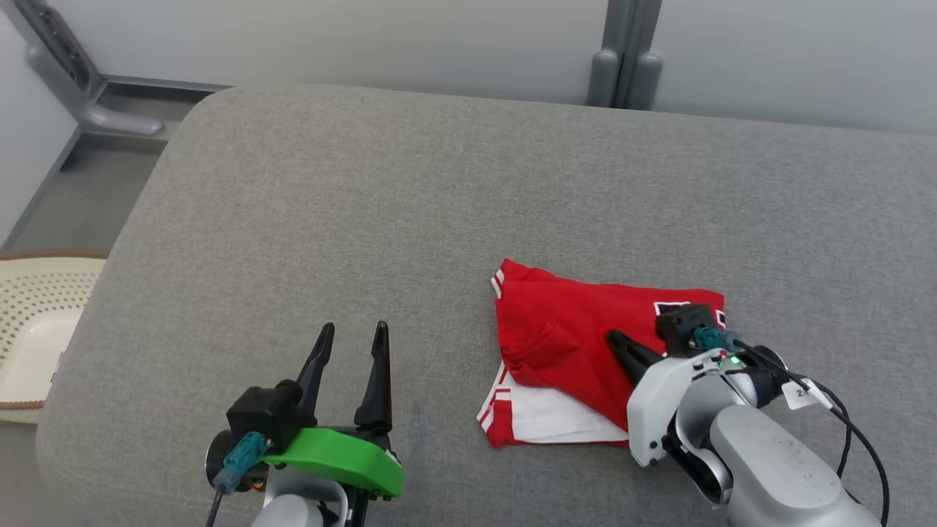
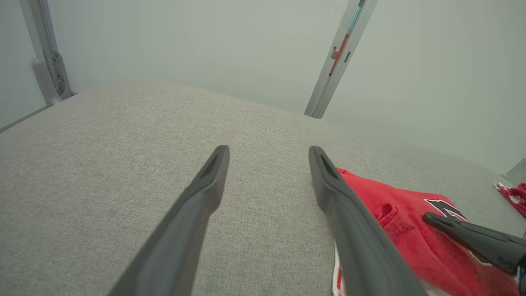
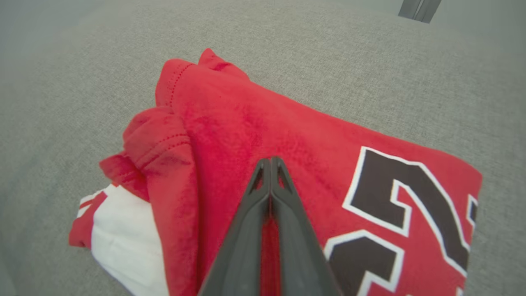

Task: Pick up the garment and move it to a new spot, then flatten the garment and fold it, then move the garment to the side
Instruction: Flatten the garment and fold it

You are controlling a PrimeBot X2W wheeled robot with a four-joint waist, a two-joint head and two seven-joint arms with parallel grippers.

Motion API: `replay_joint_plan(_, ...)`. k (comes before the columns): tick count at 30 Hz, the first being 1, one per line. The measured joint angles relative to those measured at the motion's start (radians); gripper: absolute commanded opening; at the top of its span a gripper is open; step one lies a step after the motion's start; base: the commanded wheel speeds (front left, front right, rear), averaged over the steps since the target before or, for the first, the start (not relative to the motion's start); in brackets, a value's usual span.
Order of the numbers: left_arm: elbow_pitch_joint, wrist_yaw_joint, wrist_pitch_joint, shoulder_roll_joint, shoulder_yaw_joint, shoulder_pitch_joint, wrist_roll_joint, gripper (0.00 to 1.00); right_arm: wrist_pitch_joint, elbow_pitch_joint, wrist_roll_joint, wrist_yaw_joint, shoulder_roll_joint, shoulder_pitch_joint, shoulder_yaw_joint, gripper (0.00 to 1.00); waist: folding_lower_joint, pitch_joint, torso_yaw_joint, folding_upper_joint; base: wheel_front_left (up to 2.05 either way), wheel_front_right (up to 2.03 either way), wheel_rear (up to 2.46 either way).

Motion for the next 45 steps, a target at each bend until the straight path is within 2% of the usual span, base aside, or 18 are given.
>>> replay_joint_plan(10, -0.008, 0.000, 0.000, -0.004, 0.023, 0.001, 0.008, 1.00, -0.031, 0.059, 0.127, 0.000, 0.015, -0.069, 0.261, 0.00, 0.0000, 0.032, 0.071, 0.0000, 0.00, 0.00, 0.00)
replay_joint_plan(15, -0.010, -0.002, 0.000, -0.011, 0.028, 0.001, 0.014, 1.00, -0.041, 0.063, 0.186, 0.000, 0.021, -0.092, 0.391, 0.00, 0.0000, 0.040, 0.063, 0.0000, 0.00, 0.00, 0.00)
replay_joint_plan(21, -0.005, -0.006, 0.000, -0.019, 0.035, 0.001, 0.018, 1.00, -0.114, 0.077, 0.238, 0.000, 0.033, -0.122, 0.443, 0.00, 0.0000, 0.042, 0.032, 0.0000, 0.00, 0.00, 0.00)
replay_joint_plan(22, -0.003, -0.007, 0.000, -0.019, 0.036, 0.001, 0.019, 1.00, -0.136, 0.080, 0.246, 0.000, 0.035, -0.133, 0.438, 0.20, 0.0000, 0.041, 0.025, 0.0000, 0.00, 0.00, 0.00)
replay_joint_plan(23, -0.002, -0.011, 0.000, -0.019, 0.037, 0.001, 0.021, 1.00, -0.152, 0.082, 0.250, 0.000, 0.035, -0.141, 0.430, 0.42, 0.0000, 0.041, 0.020, 0.0000, 0.00, 0.00, 0.00)
replay_joint_plan(24, 0.001, -0.013, 0.000, -0.019, 0.038, 0.000, 0.022, 1.00, -0.175, 0.085, 0.254, 0.000, 0.035, -0.151, 0.420, 0.95, 0.0000, 0.039, 0.013, 0.0000, 0.00, 0.00, 0.00)
replay_joint_plan(25, 0.003, -0.014, 0.000, -0.019, 0.039, 0.000, 0.026, 1.00, -0.193, 0.088, 0.256, 0.000, 0.035, -0.158, 0.404, 1.00, 0.0000, 0.037, 0.006, 0.0000, 0.00, 0.00, 0.00)
replay_joint_plan(30, 0.014, -0.019, -0.001, -0.019, 0.043, -0.004, 0.034, 1.00, -0.249, 0.097, 0.244, 0.000, 0.024, -0.170, 0.295, 1.00, 0.0000, 0.022, -0.029, 0.0000, 0.00, 0.00, 0.00)
replay_joint_plan(34, 0.024, -0.022, -0.001, -0.021, 0.046, -0.012, 0.039, 1.00, -0.263, 0.092, 0.191, 0.000, 0.004, -0.156, 0.154, 1.00, 0.0000, 0.005, -0.060, 0.0000, 0.00, 0.00, 0.00)
replay_joint_plan(40, 0.034, -0.021, -0.001, -0.024, 0.064, -0.010, 0.063, 1.00, -0.265, -0.002, 0.066, 0.000, -0.004, -0.039, -0.104, 1.00, 0.0000, -0.022, -0.109, 0.0000, 0.00, 0.00, 0.00)
replay_joint_plan(45, 0.035, -0.021, -0.001, -0.027, 0.098, 0.016, 0.078, 1.00, -0.265, -0.096, -0.037, 0.000, 0.026, 0.097, -0.279, 1.00, 0.0000, -0.047, -0.138, 0.0000, 0.00, 0.00, 0.00)
